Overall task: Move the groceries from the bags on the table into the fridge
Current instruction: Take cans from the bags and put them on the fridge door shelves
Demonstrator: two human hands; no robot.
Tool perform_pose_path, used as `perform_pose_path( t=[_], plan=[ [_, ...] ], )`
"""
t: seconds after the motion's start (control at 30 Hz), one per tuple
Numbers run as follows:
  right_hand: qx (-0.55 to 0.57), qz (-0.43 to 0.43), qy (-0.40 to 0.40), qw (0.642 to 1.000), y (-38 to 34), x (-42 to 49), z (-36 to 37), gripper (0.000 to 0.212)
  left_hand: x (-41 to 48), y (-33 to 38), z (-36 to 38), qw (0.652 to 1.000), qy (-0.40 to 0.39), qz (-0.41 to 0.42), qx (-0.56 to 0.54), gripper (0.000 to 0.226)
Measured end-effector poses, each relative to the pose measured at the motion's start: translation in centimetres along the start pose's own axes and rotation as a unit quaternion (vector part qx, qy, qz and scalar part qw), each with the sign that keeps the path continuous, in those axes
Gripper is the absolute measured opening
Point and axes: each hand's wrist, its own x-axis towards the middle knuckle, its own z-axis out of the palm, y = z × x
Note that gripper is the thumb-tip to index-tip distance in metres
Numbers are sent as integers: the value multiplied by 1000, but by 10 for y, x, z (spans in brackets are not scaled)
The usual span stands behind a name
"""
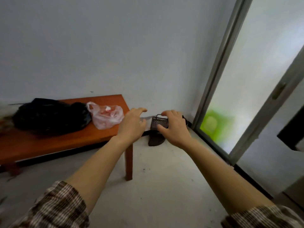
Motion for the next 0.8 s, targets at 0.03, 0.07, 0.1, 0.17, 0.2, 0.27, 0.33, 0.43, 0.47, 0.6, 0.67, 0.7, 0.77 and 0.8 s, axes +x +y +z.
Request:
perform_pose_path(
  t=[0.03, 0.07, 0.1, 0.17, 0.2, 0.27, 0.33, 0.43, 0.47, 0.6, 0.67, 0.7, 0.77, 0.8],
  plan=[
    [1, -8, -19, 1000, -13, 10, 20, 43, -1, -23, -11, 1000, -1, -14, 8, 45],
    [2, -17, -33, 999, -27, 21, 38, 43, -1, -44, -22, 999, -2, -28, 17, 45],
    [5, -26, -45, 999, -40, 33, 57, 43, 1, -65, -33, 999, -4, -43, 28, 45],
    [3, -43, -74, 996, -64, 57, 92, 44, 5, -106, -54, 996, 1, -72, 59, 46],
    [2, -50, -92, 995, -77, 69, 109, 44, 8, -126, -64, 993, 6, -88, 75, 46],
    [7, -68, -119, 991, -103, 95, 143, 46, 15, -166, -82, 988, 15, -117, 98, 46],
    [9, -84, -139, 987, -127, 122, 177, 47, 26, -205, -97, 984, 13, -140, 112, 46],
    [19, -101, -163, 981, -157, 164, 229, 52, 50, -265, -114, 977, 9, -164, 134, 48],
    [22, -107, -169, 980, -164, 179, 247, 53, 59, -285, -118, 975, 11, -172, 141, 48],
    [15, -131, -194, 972, -188, 247, 315, 47, 95, -368, -138, 963, 15, -215, 161, 51],
    [8, -141, -214, 966, -199, 282, 349, 44, 115, -412, -151, 955, -4, -236, 178, 52],
    [4, -146, -221, 964, -203, 294, 362, 43, 121, -430, -157, 953, -15, -238, 188, 52],
    [-7, -159, -239, 958, -211, 312, 382, 43, 128, -459, -164, 948, -33, -228, 220, 52],
    [-17, -168, -251, 953, -216, 323, 397, 43, 132, -477, -168, 944, -45, -224, 238, 52]
  ],
)
